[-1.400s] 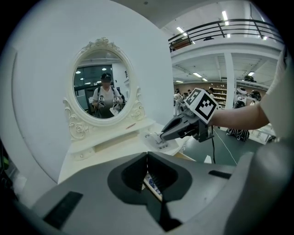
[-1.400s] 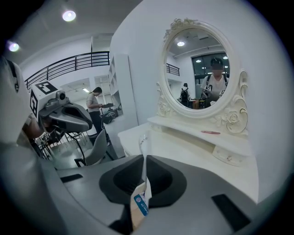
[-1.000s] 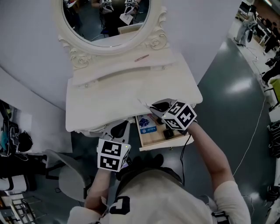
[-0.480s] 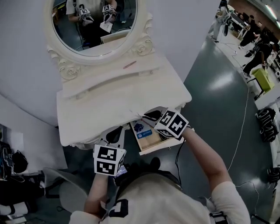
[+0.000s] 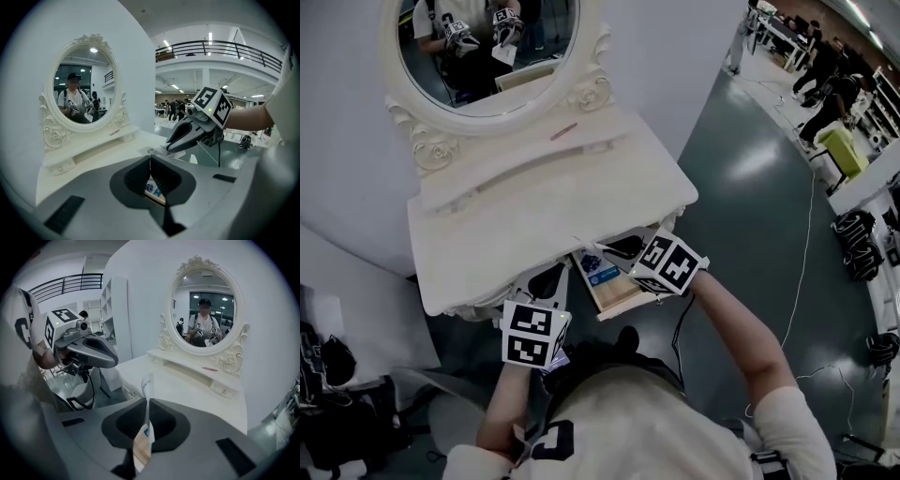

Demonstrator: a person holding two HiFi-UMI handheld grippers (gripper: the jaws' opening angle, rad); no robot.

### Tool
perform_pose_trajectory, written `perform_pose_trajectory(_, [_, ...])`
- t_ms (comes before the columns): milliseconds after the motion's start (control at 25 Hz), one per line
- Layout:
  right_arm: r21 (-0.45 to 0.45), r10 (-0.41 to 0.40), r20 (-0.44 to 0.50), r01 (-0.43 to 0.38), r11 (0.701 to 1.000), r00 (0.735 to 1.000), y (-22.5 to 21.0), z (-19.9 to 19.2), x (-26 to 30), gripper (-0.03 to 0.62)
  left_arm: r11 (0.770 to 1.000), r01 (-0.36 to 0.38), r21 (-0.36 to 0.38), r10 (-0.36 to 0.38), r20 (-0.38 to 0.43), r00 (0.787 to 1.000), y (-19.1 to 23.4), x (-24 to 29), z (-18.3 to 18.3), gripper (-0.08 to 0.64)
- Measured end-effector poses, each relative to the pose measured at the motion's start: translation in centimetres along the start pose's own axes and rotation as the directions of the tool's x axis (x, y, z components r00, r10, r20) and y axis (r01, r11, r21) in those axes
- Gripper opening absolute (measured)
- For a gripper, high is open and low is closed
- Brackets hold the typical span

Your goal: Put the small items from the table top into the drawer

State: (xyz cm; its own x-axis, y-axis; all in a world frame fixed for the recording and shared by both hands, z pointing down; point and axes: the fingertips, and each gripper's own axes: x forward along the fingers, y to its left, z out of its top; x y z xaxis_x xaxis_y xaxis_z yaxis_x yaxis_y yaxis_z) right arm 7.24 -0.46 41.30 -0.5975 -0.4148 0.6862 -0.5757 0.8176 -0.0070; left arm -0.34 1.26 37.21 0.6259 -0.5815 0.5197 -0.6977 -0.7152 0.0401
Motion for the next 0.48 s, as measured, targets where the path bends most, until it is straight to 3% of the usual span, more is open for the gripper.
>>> perform_pose_trajectory(480, [-0.02,0.014,-0.068,-0.015,1.0,0.998,3.0,-1.2,2.1,0.043,0.999,-0.004,-0.039,0.003,-0.041,0.999,1.8,-1.9,-3.3,0.057])
